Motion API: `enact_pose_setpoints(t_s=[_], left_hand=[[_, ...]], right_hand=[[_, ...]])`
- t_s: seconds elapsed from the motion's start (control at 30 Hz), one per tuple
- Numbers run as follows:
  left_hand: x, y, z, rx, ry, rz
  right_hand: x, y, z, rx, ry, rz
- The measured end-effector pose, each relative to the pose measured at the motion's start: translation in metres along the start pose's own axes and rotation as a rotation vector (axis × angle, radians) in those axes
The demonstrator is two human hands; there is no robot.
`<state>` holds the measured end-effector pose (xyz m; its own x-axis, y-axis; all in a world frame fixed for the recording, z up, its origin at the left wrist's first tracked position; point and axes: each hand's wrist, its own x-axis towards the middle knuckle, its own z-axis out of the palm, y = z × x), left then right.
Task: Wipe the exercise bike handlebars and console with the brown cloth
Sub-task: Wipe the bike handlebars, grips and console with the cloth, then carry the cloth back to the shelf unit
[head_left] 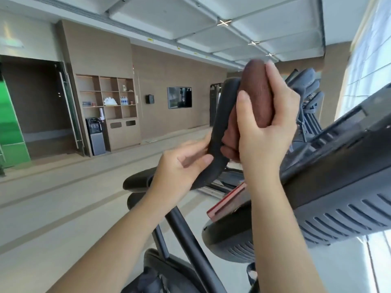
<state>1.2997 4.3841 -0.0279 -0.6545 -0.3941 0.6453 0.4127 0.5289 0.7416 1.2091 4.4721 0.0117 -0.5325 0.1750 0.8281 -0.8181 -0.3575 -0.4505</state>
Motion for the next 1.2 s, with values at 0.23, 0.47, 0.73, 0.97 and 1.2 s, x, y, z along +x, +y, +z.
enact_pose_setpoints(t_s=[0.23, 0.47, 0.73, 0.97, 1.2], left_hand=[[0.031, 0.006, 0.002, -0.136, -0.018, 0.053], [0.041, 0.002, 0.004, -0.063, -0.067, 0.152], [-0.003, -0.019, -0.041, 0.342, -0.056, 0.277], [-0.041, -0.044, -0.111, 0.635, -0.021, 0.343], [-0.075, -0.079, -0.185, 0.837, -0.04, 0.306]], right_hand=[[-0.04, 0.012, 0.006, -0.115, 0.083, -0.059], [-0.044, 0.013, 0.0, -0.239, 0.099, -0.028], [-0.086, -0.017, -0.009, -0.432, -0.024, -0.076], [-0.128, -0.036, 0.037, -0.518, -0.217, -0.054], [-0.187, -0.037, 0.101, -0.589, -0.426, 0.017]])
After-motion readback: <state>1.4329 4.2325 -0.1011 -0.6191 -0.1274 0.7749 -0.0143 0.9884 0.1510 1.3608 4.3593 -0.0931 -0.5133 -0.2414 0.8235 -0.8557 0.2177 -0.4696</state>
